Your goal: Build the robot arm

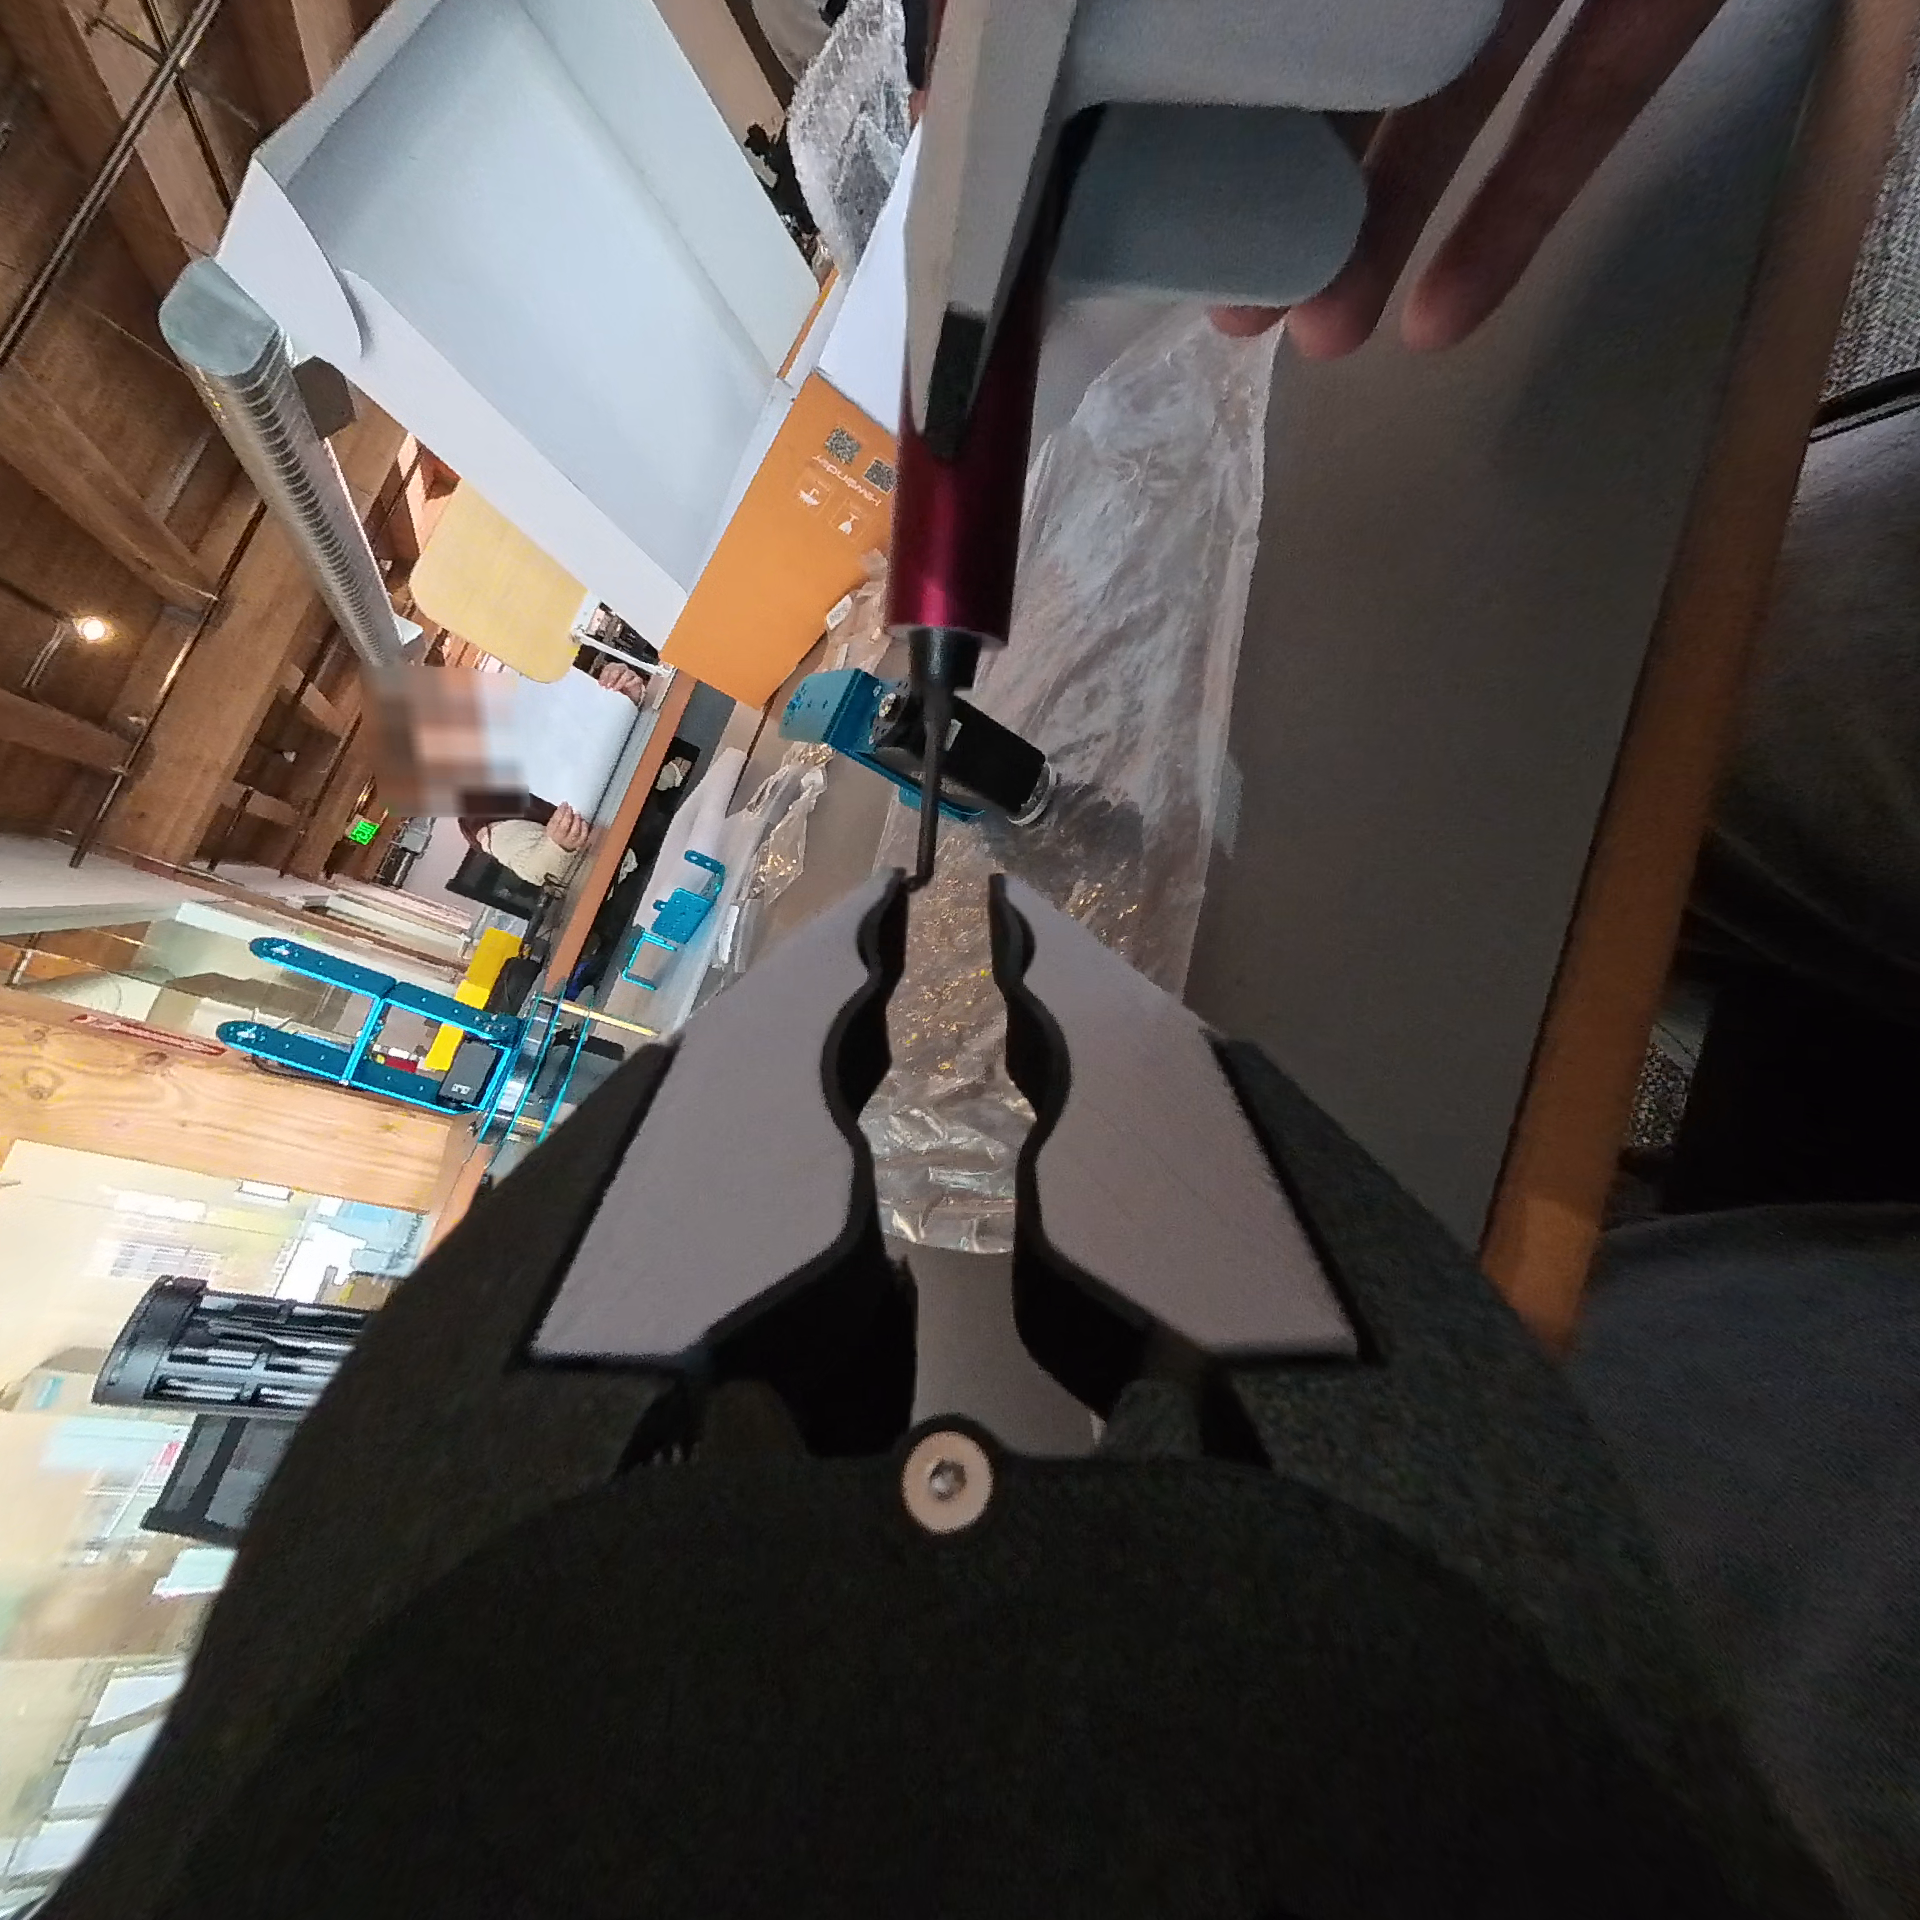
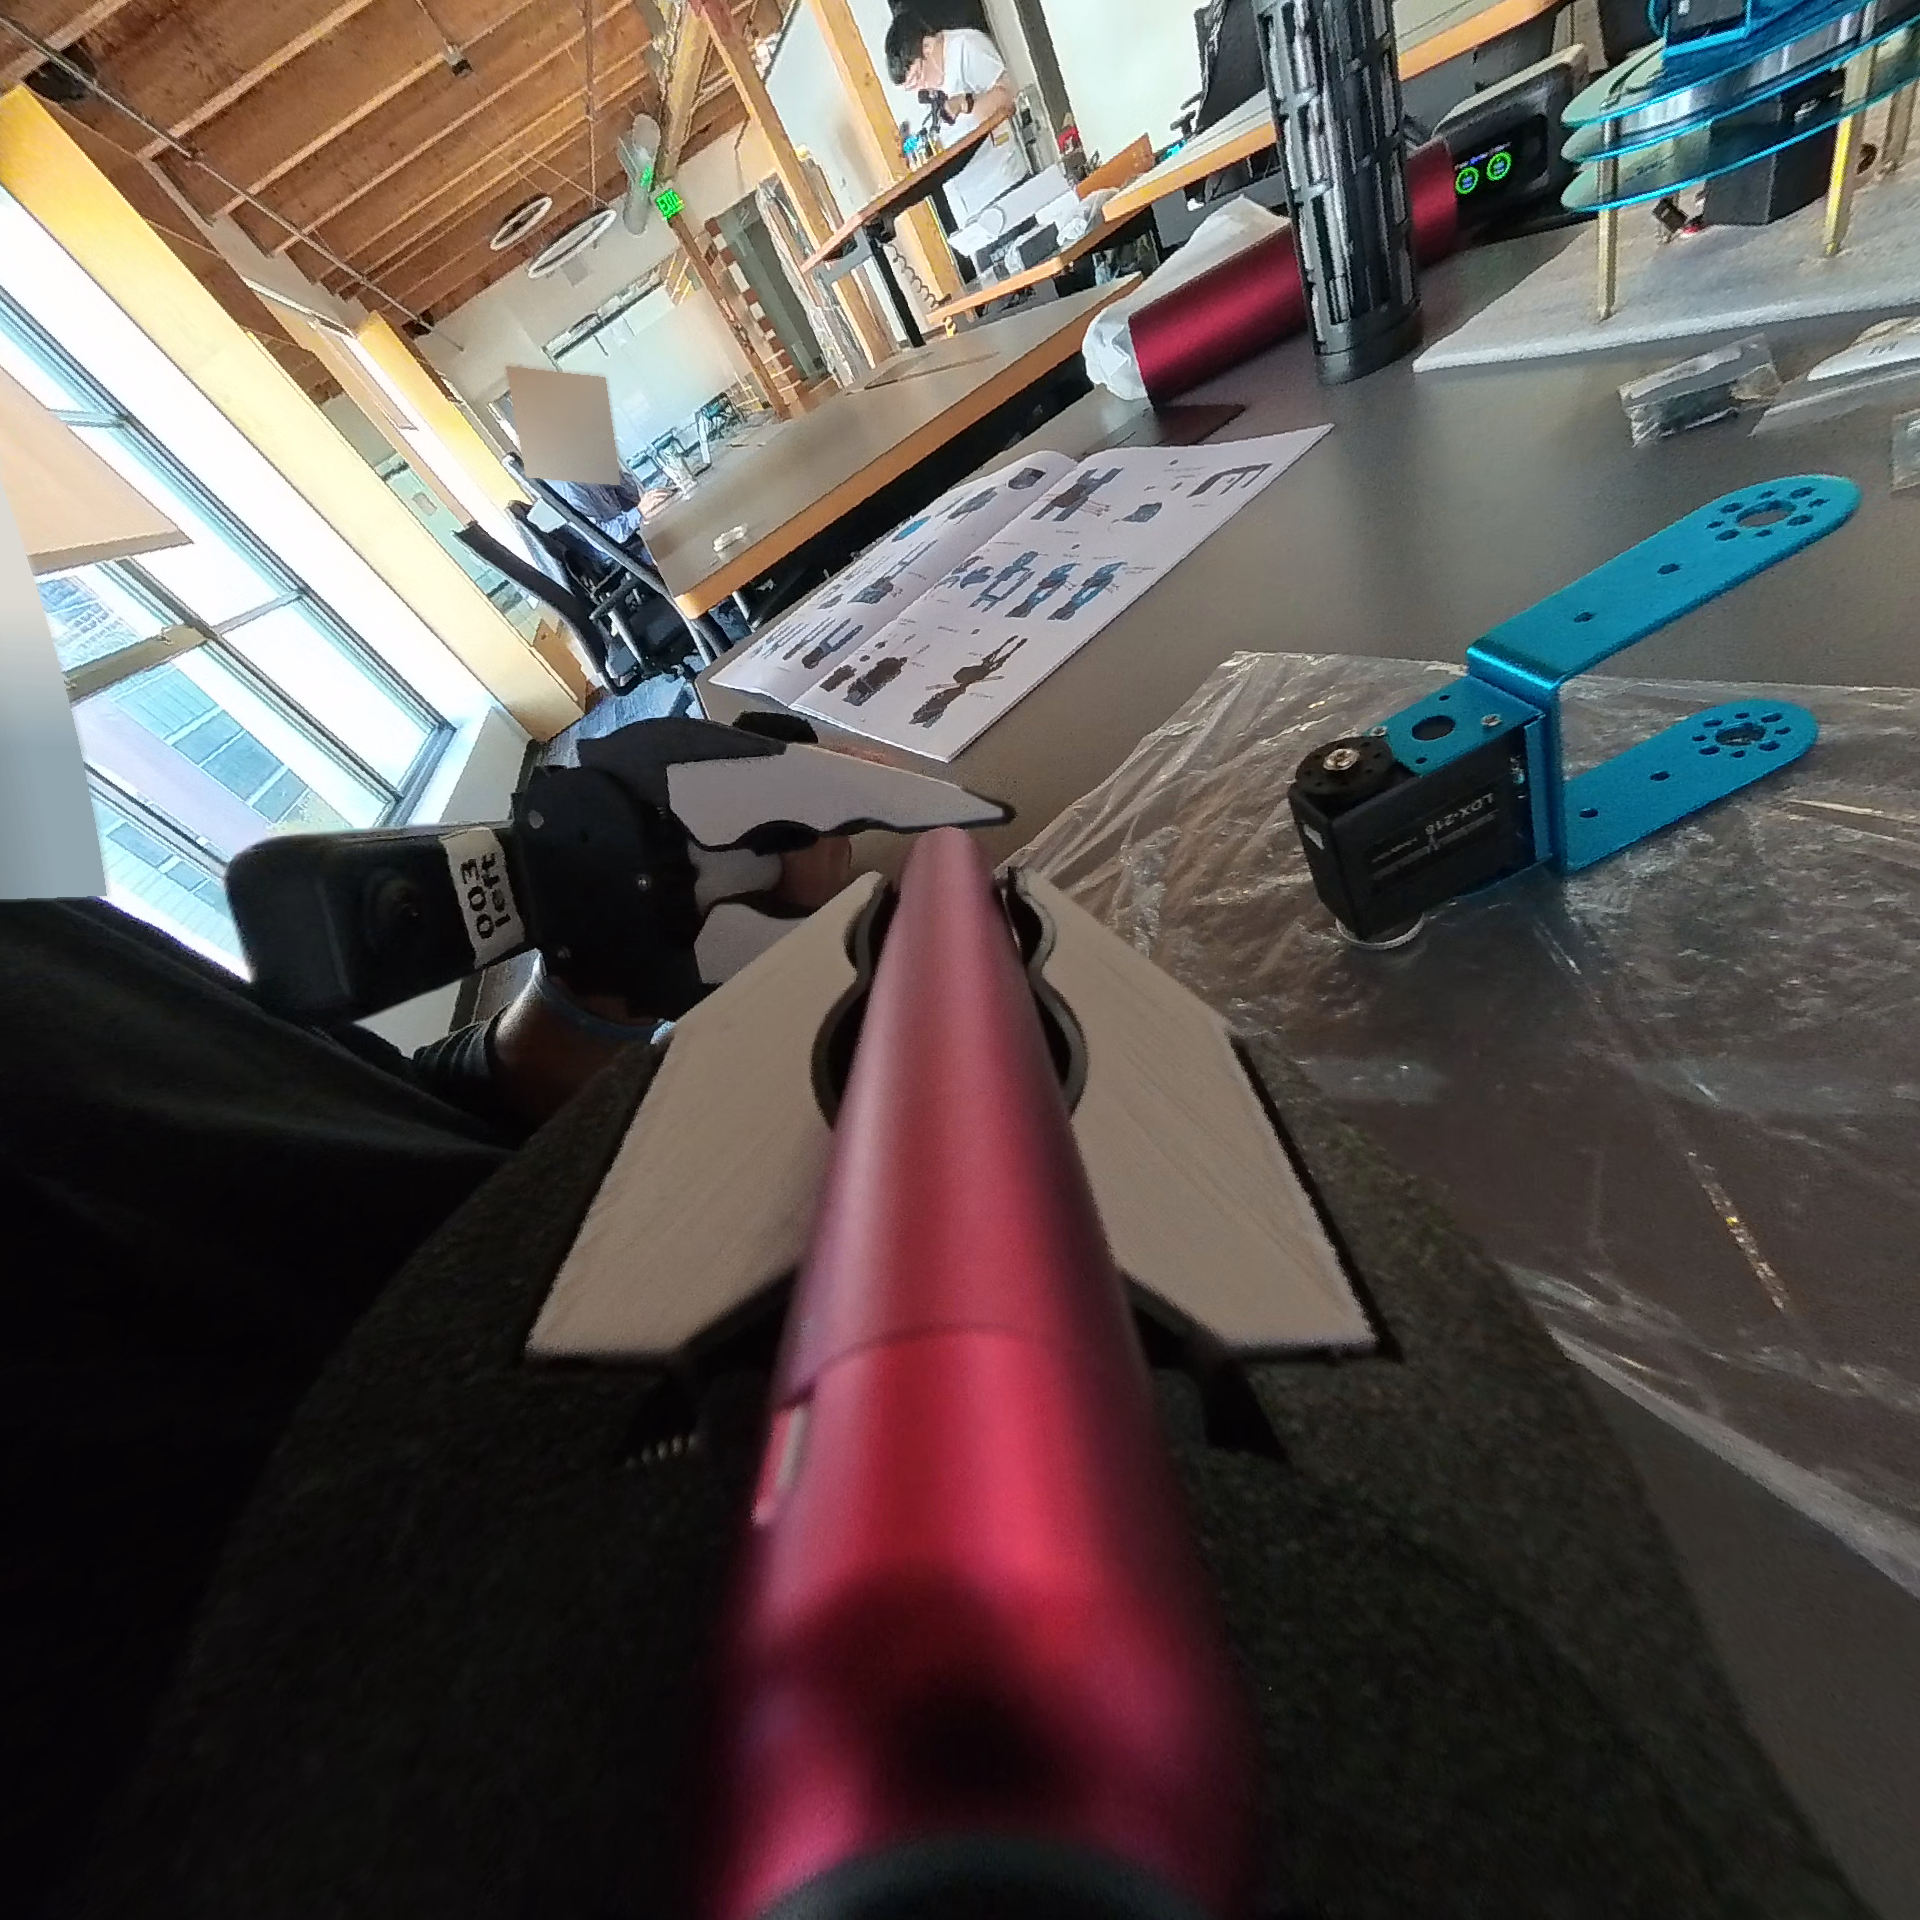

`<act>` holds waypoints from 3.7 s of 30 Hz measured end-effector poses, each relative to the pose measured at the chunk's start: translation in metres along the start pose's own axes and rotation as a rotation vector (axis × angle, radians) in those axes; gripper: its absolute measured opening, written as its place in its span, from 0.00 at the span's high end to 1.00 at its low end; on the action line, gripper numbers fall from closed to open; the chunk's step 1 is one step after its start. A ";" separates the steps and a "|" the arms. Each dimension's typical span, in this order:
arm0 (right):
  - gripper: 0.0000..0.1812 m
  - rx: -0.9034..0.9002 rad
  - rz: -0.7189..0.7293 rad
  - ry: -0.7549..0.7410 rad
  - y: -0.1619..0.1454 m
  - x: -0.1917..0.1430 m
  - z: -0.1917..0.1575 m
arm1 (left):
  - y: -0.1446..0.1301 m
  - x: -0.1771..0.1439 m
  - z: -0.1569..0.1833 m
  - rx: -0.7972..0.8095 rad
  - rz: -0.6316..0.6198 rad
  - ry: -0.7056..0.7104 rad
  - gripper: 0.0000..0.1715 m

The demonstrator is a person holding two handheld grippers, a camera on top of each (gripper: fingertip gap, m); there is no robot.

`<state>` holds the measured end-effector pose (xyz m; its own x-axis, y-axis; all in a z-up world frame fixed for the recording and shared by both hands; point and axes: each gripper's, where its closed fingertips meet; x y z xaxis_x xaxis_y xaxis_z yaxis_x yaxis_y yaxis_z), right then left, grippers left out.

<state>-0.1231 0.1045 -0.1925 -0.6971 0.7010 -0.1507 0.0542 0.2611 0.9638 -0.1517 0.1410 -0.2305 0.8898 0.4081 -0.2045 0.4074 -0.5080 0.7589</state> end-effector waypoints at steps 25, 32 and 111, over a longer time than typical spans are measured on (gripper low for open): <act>0.87 0.003 0.004 -0.004 0.000 -0.003 0.002 | 0.002 -0.001 -0.002 -0.049 -0.004 -0.002 1.00; 0.87 -0.078 -0.018 -0.022 -0.001 -0.001 0.001 | -0.001 -0.001 0.000 -0.035 -0.031 -0.017 1.00; 0.88 -0.896 -0.788 0.777 0.062 0.015 0.110 | -0.005 0.101 -0.013 -0.736 -0.382 0.057 0.78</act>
<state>-0.0521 0.2040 -0.1596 -0.5562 -0.0407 -0.8301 -0.7851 -0.3016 0.5409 -0.0671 0.1944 -0.2472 0.6973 0.5001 -0.5135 0.4231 0.2911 0.8580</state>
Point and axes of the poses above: each gripper's, where its closed fingertips meet, x out along the fingers, y out of its top, z = x × y across the jaws, and after that the axes turned 15 degrees about -x, right-handed
